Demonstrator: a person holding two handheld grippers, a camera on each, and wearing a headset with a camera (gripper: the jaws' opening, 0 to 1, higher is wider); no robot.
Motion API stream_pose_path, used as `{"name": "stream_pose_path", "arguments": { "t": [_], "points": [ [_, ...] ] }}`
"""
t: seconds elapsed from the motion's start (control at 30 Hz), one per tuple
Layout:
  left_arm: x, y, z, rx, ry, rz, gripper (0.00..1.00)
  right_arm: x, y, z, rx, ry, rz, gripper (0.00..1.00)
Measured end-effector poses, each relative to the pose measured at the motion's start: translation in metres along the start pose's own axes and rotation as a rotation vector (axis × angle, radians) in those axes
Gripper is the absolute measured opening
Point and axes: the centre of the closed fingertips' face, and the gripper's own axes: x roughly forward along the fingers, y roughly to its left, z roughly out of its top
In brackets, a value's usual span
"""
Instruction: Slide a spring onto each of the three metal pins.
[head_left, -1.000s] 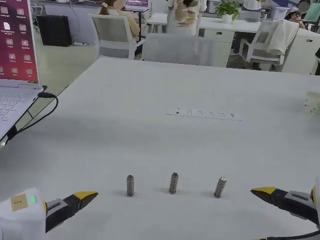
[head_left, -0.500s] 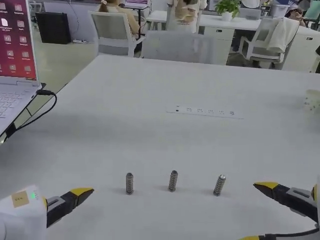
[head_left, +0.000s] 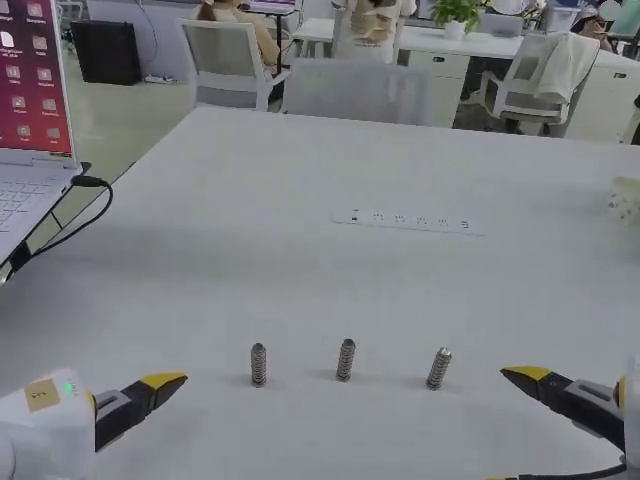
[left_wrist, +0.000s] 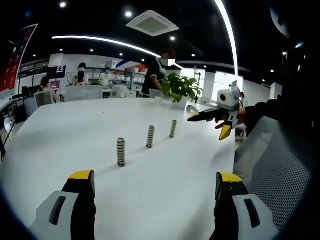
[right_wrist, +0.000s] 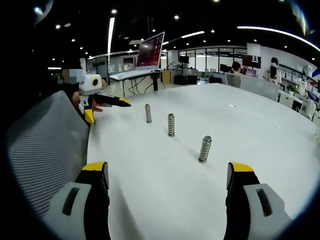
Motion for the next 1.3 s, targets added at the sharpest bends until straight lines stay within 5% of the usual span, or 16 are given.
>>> {"name": "stream_pose_path", "arguments": {
  "t": [1.3],
  "points": [
    [0.0031,-0.0007,0.0030,-0.003,-0.006,0.006,0.98,0.0052,0.0026,-0.0063,0.032,0.001,-0.010,0.99]
  ]
}}
